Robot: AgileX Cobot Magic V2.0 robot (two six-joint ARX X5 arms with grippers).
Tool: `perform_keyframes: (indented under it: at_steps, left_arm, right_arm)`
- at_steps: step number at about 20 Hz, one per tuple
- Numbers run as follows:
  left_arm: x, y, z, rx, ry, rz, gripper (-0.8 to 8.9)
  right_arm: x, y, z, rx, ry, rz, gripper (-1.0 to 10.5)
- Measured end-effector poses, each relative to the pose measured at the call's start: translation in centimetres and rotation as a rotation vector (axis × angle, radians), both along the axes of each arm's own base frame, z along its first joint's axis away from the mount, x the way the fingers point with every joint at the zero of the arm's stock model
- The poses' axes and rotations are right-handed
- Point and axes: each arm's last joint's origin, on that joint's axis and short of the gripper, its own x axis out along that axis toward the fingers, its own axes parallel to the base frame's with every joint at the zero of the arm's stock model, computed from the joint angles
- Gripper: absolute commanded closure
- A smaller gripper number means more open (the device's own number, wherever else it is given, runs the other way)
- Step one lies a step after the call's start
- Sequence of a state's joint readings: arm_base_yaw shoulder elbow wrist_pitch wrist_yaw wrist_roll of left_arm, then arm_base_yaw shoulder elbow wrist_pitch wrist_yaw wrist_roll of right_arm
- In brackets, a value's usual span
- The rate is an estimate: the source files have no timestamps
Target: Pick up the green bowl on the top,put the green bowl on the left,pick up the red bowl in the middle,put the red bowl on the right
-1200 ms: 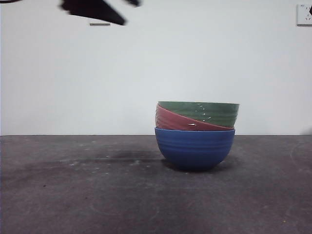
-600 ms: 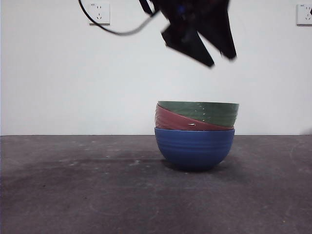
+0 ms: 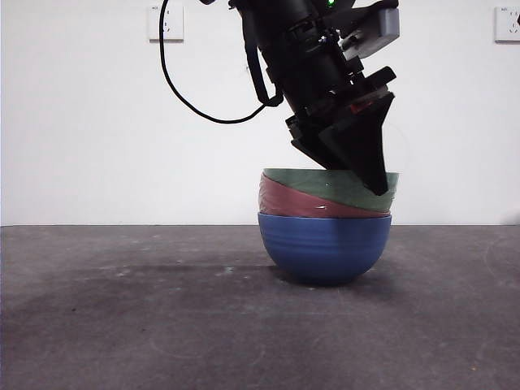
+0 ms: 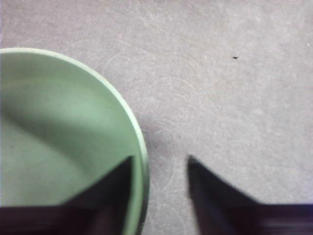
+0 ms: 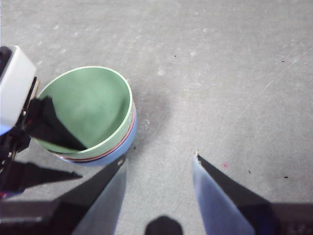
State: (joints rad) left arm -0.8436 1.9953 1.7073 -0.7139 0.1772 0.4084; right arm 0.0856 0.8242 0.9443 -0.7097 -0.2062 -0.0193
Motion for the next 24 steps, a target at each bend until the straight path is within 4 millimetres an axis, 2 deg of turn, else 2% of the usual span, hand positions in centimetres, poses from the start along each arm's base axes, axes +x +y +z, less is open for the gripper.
perform_keyframes:
  at_steps: [3, 8, 10, 13, 16, 19, 21, 24]
  left_arm:
    - [0.0, 0.1, 0.0, 0.011, -0.013, -0.007, 8.23]
    - [0.1, -0.1, 1.1, 0.018, -0.042, -0.008, 8.23]
    - [-0.1, -0.1, 2.8, 0.021, -0.04, -0.011, 8.23]
    - [-1.0, 0.7, 6.9, 0.025, -0.058, -0.002, 8.22]
    - [-3.4, 4.1, 12.3, 0.026, -0.106, 0.084, 8.22]
    - [-5.8, 9.5, 16.5, 0.029, -0.09, 0.191, 8.22]
    - [-6.2, 12.7, 17.6, 0.049, -0.098, 0.3, 8.22]
    - [-5.8, 15.6, 16.5, 0.063, -0.124, 0.449, 8.22]
  right_arm:
    - [0.0, 0.0, 0.0, 0.0, 0.0, 0.0, 7.3]
    - [0.0, 0.0, 0.0, 0.0, 0.0, 0.0, 7.3]
    - [0.0, 0.0, 0.0, 0.0, 0.0, 0.0, 7.3]
    - [0.0, 0.0, 0.0, 0.0, 0.0, 0.0, 7.3]
    - [0.0, 0.0, 0.0, 0.0, 0.0, 0.0, 7.3]
    - [0.0, 0.0, 0.0, -0.001, 0.0, -0.001, 7.3]
    - [0.0, 0.0, 0.0, -0.001, 0.0, -0.001, 7.3]
    - [0.0, 0.0, 0.0, -0.001, 0.0, -0.001, 7.3]
